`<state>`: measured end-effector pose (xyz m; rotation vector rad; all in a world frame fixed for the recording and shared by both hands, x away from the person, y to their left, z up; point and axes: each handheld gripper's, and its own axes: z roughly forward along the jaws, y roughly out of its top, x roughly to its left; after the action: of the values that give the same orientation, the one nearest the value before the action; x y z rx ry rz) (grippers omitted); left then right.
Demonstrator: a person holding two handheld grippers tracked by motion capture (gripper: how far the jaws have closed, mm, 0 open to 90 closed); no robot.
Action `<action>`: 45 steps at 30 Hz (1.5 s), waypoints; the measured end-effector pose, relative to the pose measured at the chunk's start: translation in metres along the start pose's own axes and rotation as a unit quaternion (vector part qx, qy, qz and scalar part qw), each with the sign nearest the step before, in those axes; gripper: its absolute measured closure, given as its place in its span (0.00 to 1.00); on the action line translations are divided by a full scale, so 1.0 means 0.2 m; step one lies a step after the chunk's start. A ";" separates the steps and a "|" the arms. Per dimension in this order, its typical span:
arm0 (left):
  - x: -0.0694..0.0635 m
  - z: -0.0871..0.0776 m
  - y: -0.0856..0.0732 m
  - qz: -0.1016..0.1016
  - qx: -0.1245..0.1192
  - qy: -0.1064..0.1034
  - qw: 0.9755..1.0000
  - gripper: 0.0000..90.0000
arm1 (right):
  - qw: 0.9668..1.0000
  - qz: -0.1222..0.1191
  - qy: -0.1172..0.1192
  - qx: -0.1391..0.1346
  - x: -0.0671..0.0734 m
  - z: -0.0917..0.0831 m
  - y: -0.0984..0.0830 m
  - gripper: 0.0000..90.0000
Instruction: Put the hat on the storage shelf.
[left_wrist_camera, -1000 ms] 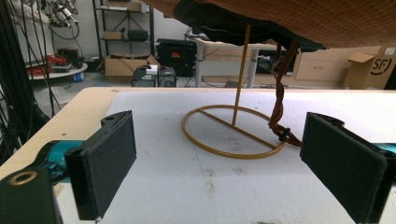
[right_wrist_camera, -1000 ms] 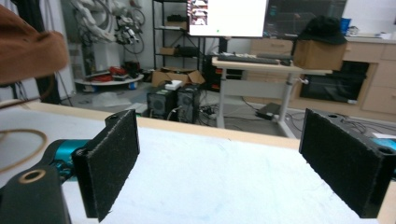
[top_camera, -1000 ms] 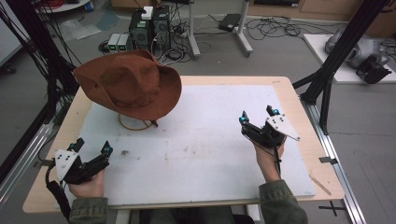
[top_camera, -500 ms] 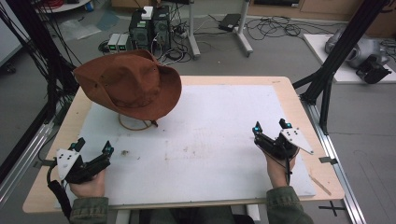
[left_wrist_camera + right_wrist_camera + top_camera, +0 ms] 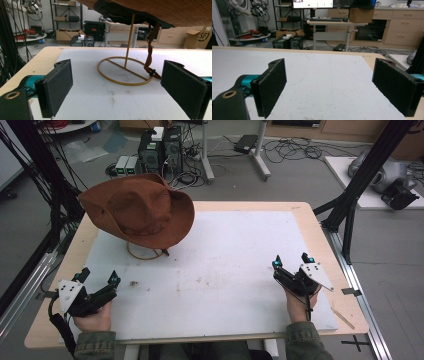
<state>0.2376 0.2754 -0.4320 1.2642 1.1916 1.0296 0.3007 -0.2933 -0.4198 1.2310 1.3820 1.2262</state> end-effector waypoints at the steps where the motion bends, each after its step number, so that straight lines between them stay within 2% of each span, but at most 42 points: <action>1: 0.00 0.00 0.00 0.000 0.000 0.000 1.000 0.12 | 1.000 0.004 -0.001 0.002 0.00 0.00 0.00 0.13; 10: -0.01 0.01 -0.01 0.002 0.004 -0.007 1.000 0.12 | 1.000 0.004 -0.004 -0.004 -0.01 0.00 0.00 0.13; 11: -0.01 0.02 -0.01 0.002 0.005 -0.008 1.000 0.12 | 1.000 0.013 -0.006 -0.004 -0.02 0.01 0.00 0.13; 20: -0.02 0.02 0.00 0.003 0.005 -0.012 1.000 0.12 | 1.000 0.023 -0.008 -0.002 -0.04 0.00 0.00 0.13; 30: -0.01 0.03 -0.01 -0.003 0.007 -0.012 1.000 0.13 | 1.000 0.016 0.006 0.009 -0.02 0.02 -0.01 0.13; 45: -0.01 0.03 -0.02 -0.003 0.012 -0.016 1.000 0.13 | 1.000 0.016 0.008 0.013 -0.03 0.03 -0.02 0.13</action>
<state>0.2437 0.2731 -0.4353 1.2900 1.1862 0.9904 0.3060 -0.2983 -0.4236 1.2684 1.3978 1.2465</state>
